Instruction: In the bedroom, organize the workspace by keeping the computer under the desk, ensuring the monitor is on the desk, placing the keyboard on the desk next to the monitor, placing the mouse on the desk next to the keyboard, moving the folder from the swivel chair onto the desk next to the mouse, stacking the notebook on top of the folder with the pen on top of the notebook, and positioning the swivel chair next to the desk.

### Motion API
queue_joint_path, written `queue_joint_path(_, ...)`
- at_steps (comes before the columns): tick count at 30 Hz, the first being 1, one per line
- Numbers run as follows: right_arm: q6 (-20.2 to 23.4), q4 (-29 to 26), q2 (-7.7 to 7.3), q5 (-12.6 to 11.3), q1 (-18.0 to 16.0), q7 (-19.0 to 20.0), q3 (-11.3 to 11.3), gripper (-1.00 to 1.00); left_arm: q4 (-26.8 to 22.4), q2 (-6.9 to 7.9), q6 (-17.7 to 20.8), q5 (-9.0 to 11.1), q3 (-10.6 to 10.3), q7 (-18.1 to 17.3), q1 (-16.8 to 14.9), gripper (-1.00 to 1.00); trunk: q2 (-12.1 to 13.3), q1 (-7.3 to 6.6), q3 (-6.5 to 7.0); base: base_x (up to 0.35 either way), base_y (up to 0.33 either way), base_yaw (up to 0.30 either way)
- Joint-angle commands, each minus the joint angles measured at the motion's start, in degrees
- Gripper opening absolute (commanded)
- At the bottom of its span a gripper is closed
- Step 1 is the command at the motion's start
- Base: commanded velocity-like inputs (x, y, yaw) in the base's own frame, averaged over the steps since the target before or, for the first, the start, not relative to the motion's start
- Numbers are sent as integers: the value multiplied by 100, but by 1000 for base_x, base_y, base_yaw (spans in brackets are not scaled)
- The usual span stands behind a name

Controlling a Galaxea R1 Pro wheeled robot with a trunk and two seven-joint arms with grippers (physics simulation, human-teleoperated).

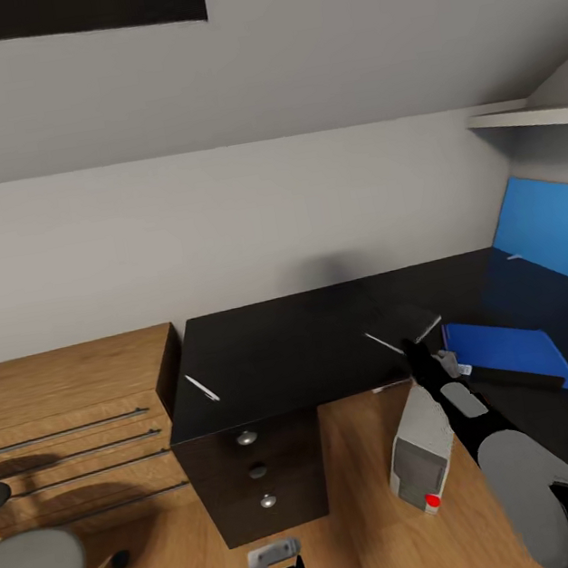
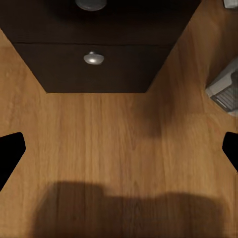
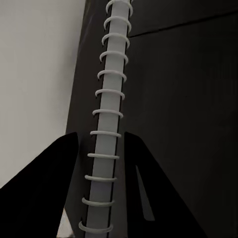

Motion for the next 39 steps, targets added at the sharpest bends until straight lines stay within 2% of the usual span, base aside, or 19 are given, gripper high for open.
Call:
queue_joint_path(1,42,-4,-146,-329,-4,-123,-53,-100,-3,2,21,24,-25,40,-7,100,-4,0,-6,0,-278,0)
queue_joint_path(4,49,-10,-275,-577,-4,-207,-100,-100,-2,1,21,28,-44,36,-6,100,-4,0,-6,0,-291,0)
queue_joint_path(8,56,-11,-392,-780,-4,-235,-123,-100,0,1,21,31,-57,34,-6,100,-4,0,-6,0,-300,0)
queue_joint_path(9,43,-15,-465,-875,-4,-246,-138,-100,1,1,21,35,-63,33,-6,100,-4,0,-6,0,-227,0)
queue_joint_path(18,3,-10,-504,-905,-4,-247,-143,-100,1,1,21,39,-58,37,-6,100,-4,0,-6,0,-64,0)
queue_joint_path(27,-264,-8,-509,-902,-4,-299,-144,-100,1,1,16,32,-57,37,-6,100,-4,0,-6,0,-3,-8)
queue_joint_path(39,-307,-8,-514,-901,-4,-400,-144,-100,1,1,17,29,-56,37,-7,100,-4,0,-6,0,0,-220)
